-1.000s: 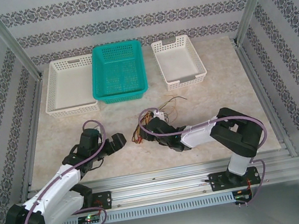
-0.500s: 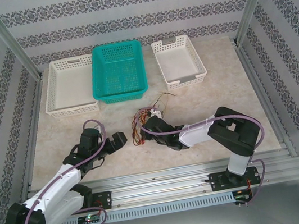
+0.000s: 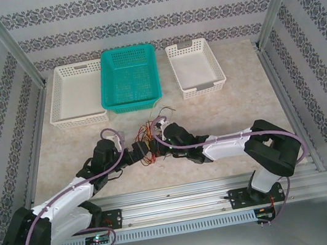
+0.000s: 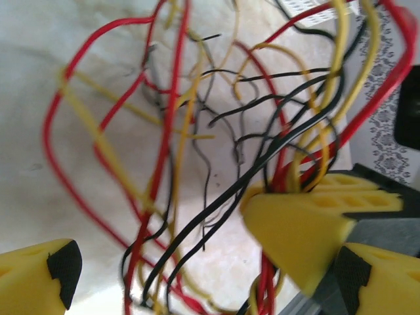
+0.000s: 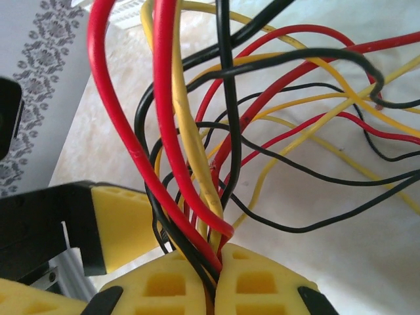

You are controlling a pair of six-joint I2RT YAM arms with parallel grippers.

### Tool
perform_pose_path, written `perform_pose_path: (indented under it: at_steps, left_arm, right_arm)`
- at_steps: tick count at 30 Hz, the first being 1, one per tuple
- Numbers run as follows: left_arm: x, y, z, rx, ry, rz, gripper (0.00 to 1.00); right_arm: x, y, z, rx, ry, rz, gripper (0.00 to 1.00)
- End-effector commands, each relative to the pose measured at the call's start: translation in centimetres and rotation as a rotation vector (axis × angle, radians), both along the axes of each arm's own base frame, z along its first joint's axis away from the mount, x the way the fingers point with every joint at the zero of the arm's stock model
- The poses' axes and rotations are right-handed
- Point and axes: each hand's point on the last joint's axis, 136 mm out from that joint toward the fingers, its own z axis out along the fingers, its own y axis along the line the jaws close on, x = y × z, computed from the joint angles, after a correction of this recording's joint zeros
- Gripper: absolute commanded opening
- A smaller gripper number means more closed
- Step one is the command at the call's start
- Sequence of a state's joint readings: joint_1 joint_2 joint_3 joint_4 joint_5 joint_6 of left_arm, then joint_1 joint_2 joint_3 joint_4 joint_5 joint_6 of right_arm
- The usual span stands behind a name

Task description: Untangle the cables

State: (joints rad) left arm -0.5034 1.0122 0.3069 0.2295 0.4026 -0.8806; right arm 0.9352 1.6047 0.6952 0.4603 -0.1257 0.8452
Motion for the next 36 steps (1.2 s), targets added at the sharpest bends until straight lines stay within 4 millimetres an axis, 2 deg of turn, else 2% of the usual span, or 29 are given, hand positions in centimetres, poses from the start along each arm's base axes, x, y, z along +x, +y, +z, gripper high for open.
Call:
perform_pose_path:
  at_steps: [1,11,15,21,25,30,35,36]
  left_arm:
    - [0.7,-0.8,1.6,-0.047,-0.06,0.002,1.0]
    - [0.0,0.4,-1.0,-0.054,-0.016,0.069,0.93]
    - [0.6,0.6,-1.0,-0.06,-0.019,0.105,0.9]
    - [1.6,0.3,-0.2,-0.106,-0.037,0.136,0.85]
    - [2.0,0.3,0.0,-0.12,-0.043,0.15,0.69]
    - [2.1,0.3,-0.3,-0.115,-0.038,0.153,0.38]
    - [1.8,0.7,-1.0,-0.092,-0.023,0.162,0.01]
    - [1.8,0.7,-1.2,-0.086,-0.018,0.163,0.0]
  right_arm:
    - [-0.5,0.6,2.3,0.079,-0.015,0.057,0.0]
    - [-1.1,-0.1,5.4,0.15,-0.058,0.068,0.0]
    - [-1.5,0.2,6.3,0.182,-0.058,0.092,0.0]
    - [-2.2,0.5,6.6,0.195,-0.05,0.125,0.0]
    - [-2.5,0.4,6.3,0.193,-0.04,0.131,0.0]
    - [-2.6,-0.3,6.2,0.176,-0.044,0.114,0.0]
    - [-2.1,-2.3,6.2,0.15,-0.07,0.05,0.0]
    - [-2.0,-2.8,6.2,0.147,-0.074,0.035,0.0]
